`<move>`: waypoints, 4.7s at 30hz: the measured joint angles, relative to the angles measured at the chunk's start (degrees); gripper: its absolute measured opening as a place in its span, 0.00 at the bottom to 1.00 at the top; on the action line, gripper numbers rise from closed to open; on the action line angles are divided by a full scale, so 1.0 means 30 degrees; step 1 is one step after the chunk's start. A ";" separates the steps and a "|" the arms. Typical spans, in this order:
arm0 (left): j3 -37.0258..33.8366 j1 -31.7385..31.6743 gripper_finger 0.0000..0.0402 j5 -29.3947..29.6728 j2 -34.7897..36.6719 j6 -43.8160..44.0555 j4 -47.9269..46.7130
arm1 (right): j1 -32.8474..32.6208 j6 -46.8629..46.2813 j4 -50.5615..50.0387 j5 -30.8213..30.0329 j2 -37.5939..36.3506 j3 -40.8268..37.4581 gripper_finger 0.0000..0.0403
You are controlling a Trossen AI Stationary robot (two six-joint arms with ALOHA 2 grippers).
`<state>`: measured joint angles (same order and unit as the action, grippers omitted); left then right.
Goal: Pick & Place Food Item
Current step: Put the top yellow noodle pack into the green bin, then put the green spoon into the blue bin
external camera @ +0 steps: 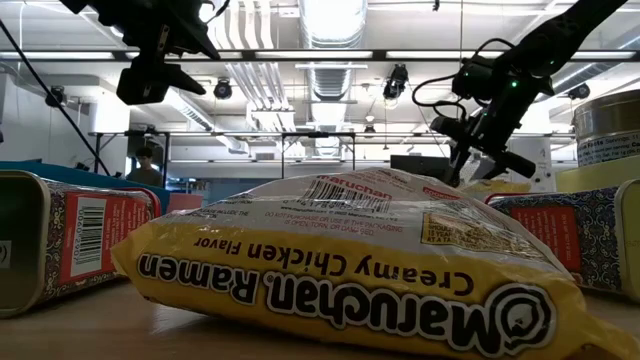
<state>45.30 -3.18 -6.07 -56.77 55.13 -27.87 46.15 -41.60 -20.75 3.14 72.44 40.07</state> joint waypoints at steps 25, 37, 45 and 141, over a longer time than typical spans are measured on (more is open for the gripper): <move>0.0000 -0.0007 0.55 -0.0117 0.0000 -0.0446 -0.0078 | -0.1602 0.1985 -0.1782 0.0918 -0.4743 0.0826 0.59; 0.0000 -0.0007 0.55 -0.0352 0.0007 -0.1423 -0.1669 | -0.8539 0.5442 -0.2604 -0.0491 -0.1776 0.4310 0.59; 0.0000 0.0000 0.55 -0.0344 0.0007 -0.1390 -0.4391 | -1.1107 0.6795 -0.5207 -0.3548 0.1516 0.7923 0.59; 0.1661 0.3067 0.35 0.3748 -1.3543 -3.2745 0.0266 | -1.1934 0.1850 -0.1967 -0.3395 -0.5013 0.1911 0.59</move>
<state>50.28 6.02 5.18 -97.40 -43.10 -27.08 10.35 -36.05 -26.65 -7.05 57.41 45.80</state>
